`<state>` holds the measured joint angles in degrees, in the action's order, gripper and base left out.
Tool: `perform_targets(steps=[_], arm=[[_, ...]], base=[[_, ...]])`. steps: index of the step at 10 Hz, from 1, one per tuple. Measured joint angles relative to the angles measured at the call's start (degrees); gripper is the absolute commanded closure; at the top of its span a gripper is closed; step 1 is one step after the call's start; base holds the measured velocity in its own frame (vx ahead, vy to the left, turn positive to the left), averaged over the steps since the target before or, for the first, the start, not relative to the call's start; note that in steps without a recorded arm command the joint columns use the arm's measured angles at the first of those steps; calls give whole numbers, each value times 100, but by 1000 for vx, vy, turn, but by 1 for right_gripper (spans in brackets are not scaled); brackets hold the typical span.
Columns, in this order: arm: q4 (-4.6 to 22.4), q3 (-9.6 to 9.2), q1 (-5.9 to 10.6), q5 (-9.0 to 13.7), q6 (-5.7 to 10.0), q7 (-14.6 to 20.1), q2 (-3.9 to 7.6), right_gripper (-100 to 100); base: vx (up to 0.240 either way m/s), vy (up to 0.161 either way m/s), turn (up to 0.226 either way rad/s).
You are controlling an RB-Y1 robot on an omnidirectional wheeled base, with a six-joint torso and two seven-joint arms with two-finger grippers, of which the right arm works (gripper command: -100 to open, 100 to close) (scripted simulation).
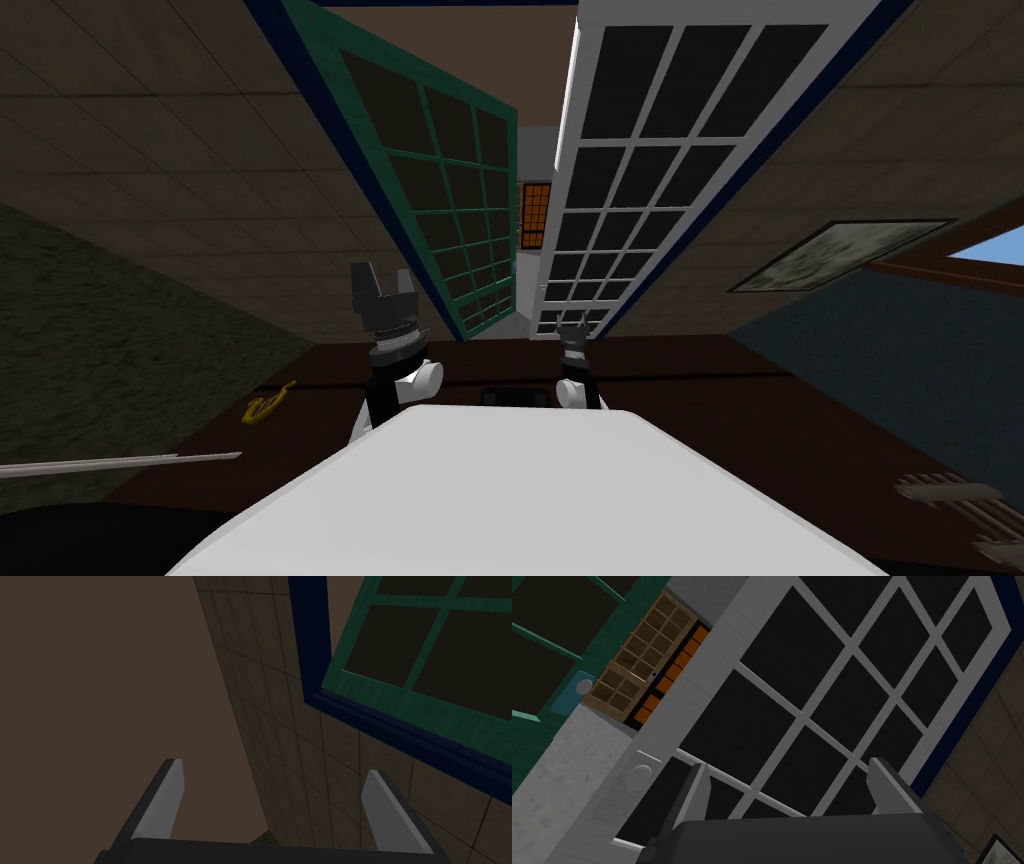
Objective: Push the door open
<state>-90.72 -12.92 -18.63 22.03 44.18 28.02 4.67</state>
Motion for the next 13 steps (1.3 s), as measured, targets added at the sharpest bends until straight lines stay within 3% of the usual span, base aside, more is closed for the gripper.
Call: perform_targets(steps=[8,13], arm=[[1167,-352,261,486,392,888,-67,-100],[1710,-568,336,770,548,1373,-151,-100]], base=[[81,-63,85],[77,-61,74]])
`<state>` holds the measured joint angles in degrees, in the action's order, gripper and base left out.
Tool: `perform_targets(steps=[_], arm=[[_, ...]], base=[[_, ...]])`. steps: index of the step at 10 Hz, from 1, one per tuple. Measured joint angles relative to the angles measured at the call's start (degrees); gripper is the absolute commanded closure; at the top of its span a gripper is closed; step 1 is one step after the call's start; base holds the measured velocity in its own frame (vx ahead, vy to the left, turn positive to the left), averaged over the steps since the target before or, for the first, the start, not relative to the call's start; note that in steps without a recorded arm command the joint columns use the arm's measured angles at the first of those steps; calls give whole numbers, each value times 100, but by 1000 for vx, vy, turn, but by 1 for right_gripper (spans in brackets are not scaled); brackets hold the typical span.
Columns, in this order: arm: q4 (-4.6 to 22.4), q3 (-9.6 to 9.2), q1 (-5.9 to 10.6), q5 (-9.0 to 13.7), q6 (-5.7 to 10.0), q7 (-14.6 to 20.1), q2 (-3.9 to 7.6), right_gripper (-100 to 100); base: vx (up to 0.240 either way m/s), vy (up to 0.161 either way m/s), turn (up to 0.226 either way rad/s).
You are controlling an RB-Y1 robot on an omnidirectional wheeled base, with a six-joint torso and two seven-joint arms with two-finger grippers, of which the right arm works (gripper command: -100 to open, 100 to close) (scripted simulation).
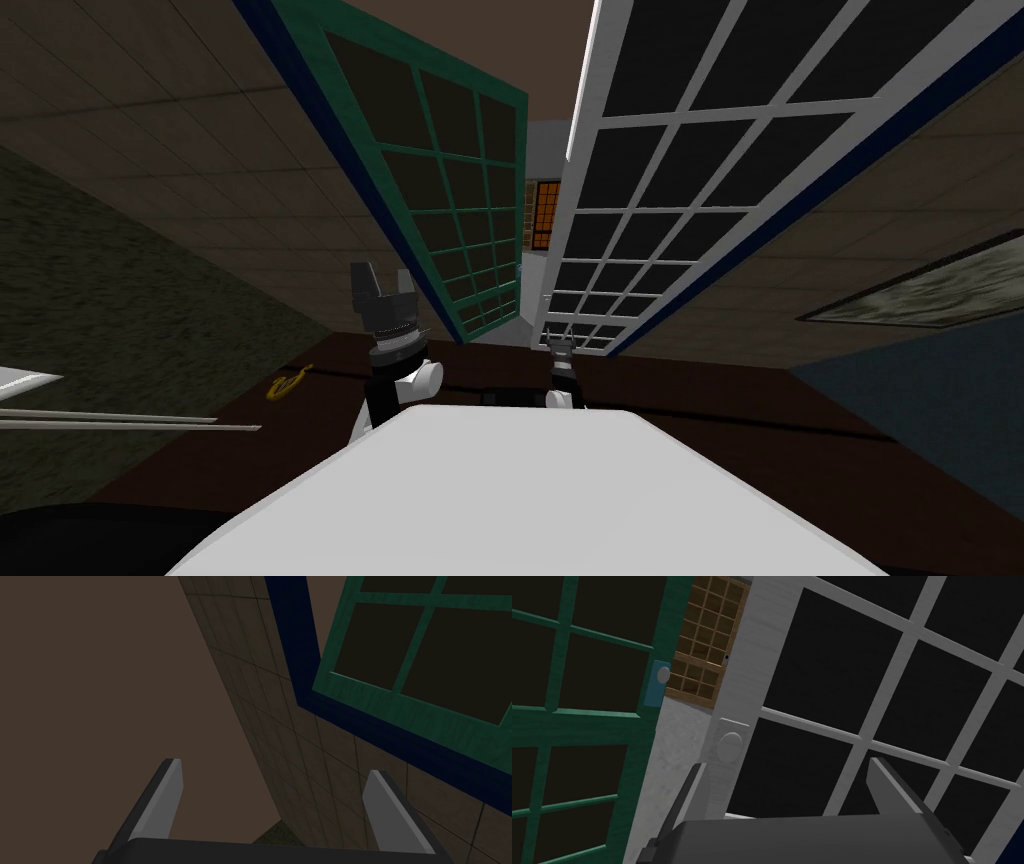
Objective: Push the door open
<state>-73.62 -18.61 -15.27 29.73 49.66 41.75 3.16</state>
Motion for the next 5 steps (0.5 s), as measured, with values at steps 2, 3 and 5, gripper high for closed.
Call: perform_targets(steps=[2,3,5], arm=[[188,-79,21,107,59,176,-35,-100],[347,-102,88,166,95,282,-51,-100],[597,-178,143,268,184,470,-102,-100]], base=[[83,-70,67],[84,-70,80],[82,-55,69]])
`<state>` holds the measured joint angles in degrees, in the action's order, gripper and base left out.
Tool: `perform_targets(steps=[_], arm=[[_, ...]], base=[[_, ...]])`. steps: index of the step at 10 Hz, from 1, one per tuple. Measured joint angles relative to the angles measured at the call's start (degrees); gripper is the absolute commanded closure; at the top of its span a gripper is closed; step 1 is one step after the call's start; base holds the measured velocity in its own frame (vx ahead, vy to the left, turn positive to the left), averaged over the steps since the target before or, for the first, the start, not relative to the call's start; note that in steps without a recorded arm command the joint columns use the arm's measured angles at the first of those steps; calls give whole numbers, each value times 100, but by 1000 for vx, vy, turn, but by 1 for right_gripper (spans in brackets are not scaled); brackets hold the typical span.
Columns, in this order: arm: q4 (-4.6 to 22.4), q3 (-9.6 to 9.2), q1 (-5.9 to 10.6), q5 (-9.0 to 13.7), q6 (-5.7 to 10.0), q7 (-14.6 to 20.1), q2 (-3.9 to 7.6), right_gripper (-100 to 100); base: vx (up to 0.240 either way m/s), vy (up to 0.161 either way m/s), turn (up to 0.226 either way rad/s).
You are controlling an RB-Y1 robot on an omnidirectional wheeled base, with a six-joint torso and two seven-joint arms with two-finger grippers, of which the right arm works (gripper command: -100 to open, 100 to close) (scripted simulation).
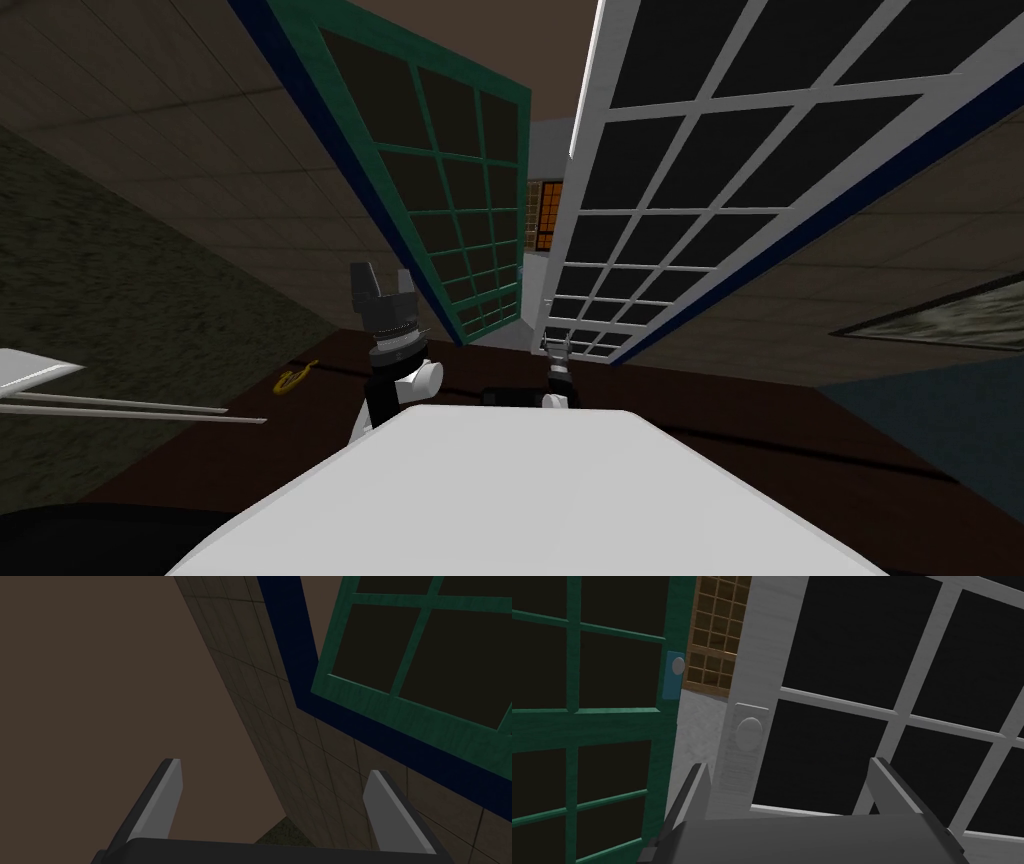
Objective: Push the door open
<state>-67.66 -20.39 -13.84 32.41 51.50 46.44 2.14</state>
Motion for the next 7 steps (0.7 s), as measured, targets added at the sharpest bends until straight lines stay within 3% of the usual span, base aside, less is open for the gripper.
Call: perform_targets(steps=[4,7], arm=[[385,-146,49,177,138,330,-91,-100],[762,-276,123,346,256,610,-227,-100]], base=[[71,-60,61],[107,-95,87]])
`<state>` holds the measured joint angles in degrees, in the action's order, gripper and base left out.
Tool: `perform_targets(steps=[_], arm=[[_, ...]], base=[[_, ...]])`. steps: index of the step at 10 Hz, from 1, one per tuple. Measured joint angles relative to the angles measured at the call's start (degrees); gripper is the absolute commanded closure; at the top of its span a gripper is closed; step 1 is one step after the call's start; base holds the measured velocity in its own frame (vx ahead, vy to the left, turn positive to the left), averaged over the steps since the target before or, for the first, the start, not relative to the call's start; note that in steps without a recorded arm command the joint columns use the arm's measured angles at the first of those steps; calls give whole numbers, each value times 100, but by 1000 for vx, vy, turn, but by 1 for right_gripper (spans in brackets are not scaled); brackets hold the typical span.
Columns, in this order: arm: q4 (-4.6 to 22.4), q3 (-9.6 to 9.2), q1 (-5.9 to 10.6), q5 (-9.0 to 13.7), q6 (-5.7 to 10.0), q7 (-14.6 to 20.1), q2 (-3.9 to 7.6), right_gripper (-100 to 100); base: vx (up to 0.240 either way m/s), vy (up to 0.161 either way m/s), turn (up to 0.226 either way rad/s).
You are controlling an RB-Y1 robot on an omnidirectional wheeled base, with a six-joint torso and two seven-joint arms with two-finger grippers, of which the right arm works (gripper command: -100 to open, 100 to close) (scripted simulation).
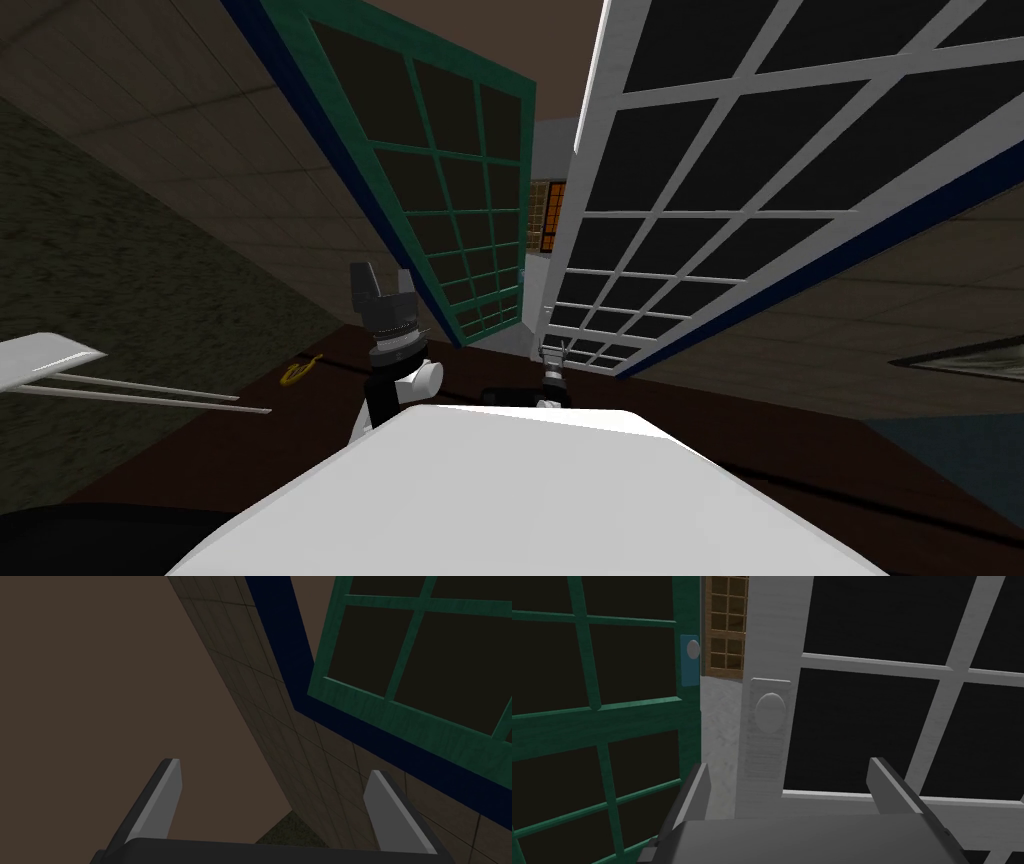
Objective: Push the door open
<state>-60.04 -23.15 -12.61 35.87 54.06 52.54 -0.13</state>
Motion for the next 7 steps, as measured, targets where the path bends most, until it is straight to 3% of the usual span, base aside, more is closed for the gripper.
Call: perform_targets(steps=[5,6,7], arm=[[512,-180,96,258,149,443,-203,-100],[514,-186,92,263,153,459,-207,-100],[521,-170,110,271,144,460,-112,-100]], base=[[84,-60,58],[89,-10,15],[161,-2,23]])
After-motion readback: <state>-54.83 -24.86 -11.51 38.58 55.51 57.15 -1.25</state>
